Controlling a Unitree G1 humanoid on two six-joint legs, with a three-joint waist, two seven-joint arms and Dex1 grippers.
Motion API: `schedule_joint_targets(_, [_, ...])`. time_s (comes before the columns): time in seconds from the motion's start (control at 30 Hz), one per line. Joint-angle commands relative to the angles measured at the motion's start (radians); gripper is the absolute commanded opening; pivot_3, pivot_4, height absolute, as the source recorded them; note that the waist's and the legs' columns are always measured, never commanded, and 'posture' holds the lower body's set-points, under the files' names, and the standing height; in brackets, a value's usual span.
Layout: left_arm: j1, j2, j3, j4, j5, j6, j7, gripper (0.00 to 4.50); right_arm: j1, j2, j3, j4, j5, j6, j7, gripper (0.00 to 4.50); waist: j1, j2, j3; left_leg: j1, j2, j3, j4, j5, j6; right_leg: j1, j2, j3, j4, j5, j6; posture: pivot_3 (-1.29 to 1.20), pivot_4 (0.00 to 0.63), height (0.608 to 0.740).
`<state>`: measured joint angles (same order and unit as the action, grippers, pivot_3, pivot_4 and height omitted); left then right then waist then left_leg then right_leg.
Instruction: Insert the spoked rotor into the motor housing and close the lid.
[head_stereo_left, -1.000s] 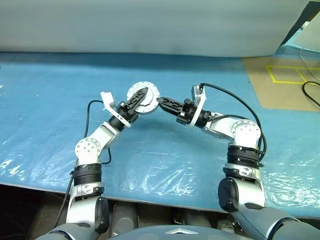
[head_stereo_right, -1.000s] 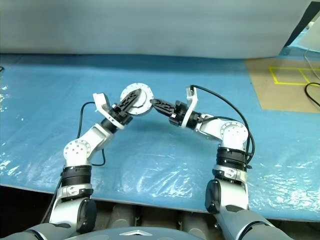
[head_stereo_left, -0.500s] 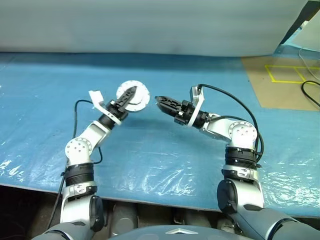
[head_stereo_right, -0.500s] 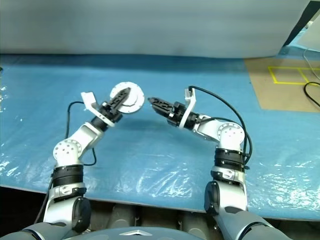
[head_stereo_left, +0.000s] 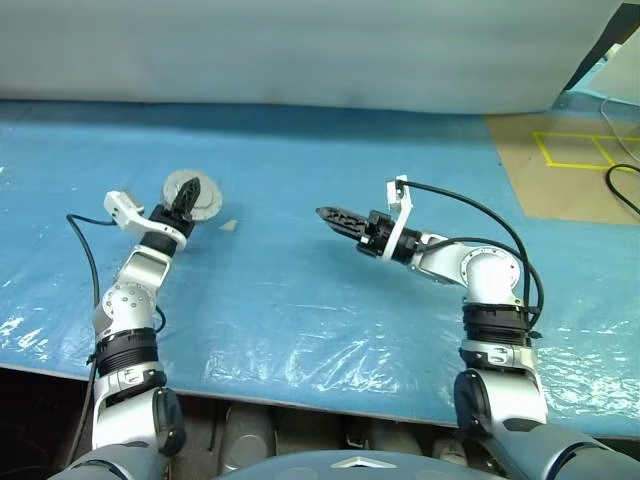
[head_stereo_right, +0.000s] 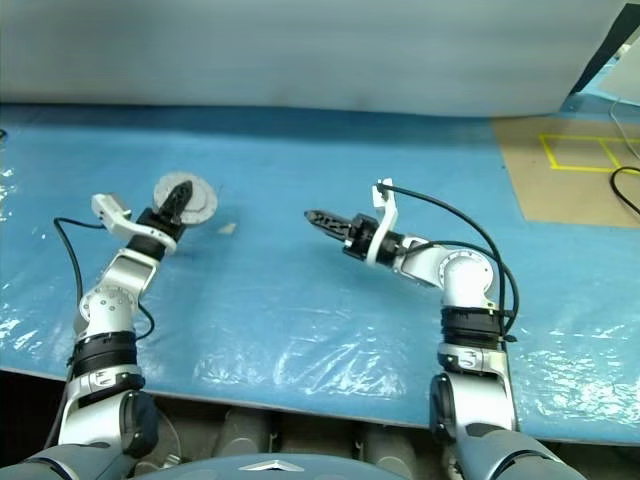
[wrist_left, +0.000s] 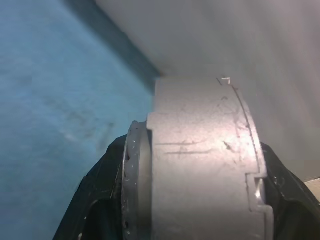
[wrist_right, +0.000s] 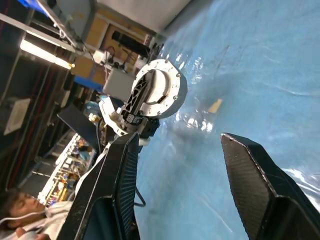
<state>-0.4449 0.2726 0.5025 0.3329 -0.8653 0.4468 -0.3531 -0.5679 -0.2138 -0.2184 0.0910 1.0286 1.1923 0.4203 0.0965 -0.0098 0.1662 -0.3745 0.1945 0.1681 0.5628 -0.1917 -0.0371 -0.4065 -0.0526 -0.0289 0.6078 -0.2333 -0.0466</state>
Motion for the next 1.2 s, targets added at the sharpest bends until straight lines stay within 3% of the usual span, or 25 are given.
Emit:
schedule_joint_targets(0.03, [-0.018, 0.040, 0.014, 0.000, 0.060, -0.093, -0.035, 2.65, -0.005, -0.025, -0.003, -0.052, 0.001, -0.035, 0.058, 2.72, 0.000, -0.001, 0.001, 0.000, 0.000, -0.001, 0.000, 0.000, 0.000, 0.000, 0.000, 0.000, 0.000, 0.000, 0.000, 0.00, 0.150, 0.740])
schedule_joint_targets(0.27, [-0.046, 0.074, 0.066, 0.137, 0.140, -0.214, 0.009, 2.65, 0.020, -0.051, 0.001, -0.035, -0.061, -0.100, 0.083, 2.72, -0.002, -0.003, 0.001, 0.000, 0.001, -0.004, 0.003, 0.000, 0.000, 0.000, 0.000, -0.001, 0.002, 0.000, 0.000, 0.00, 0.150, 0.740])
schedule_joint_targets(0.5, [-0.057, 0.097, 0.037, 0.240, 0.201, -0.237, -0.022, 2.65, 0.030, -0.022, 0.009, -0.046, -0.076, -0.109, 0.072, 2.72, -0.001, -0.003, 0.001, 0.000, 0.000, -0.006, 0.004, 0.000, 0.000, 0.001, 0.000, -0.001, 0.003, 0.000, 0.000, 0.00, 0.150, 0.740])
schedule_joint_targets(0.7, [-0.057, 0.121, 0.035, 0.273, 0.256, -0.247, -0.003, 4.36, 0.036, -0.025, 0.016, -0.047, -0.089, -0.111, 0.078, 2.79, -0.001, -0.003, 0.000, 0.000, 0.004, -0.006, 0.005, 0.000, 0.000, 0.001, -0.001, 0.000, 0.003, 0.000, -0.001, 0.00, 0.150, 0.740])
schedule_joint_targets(1.2, [-0.008, 0.398, 0.181, 0.598, 0.343, -0.471, 0.103, 4.36, 0.055, -0.010, 0.054, -0.046, -0.118, -0.124, 0.103, 2.79, -0.006, -0.003, 0.000, 0.003, 0.004, -0.008, 0.003, 0.000, 0.000, 0.003, -0.001, 0.000, 0.003, 0.000, -0.001, 0.00, 0.150, 0.740])
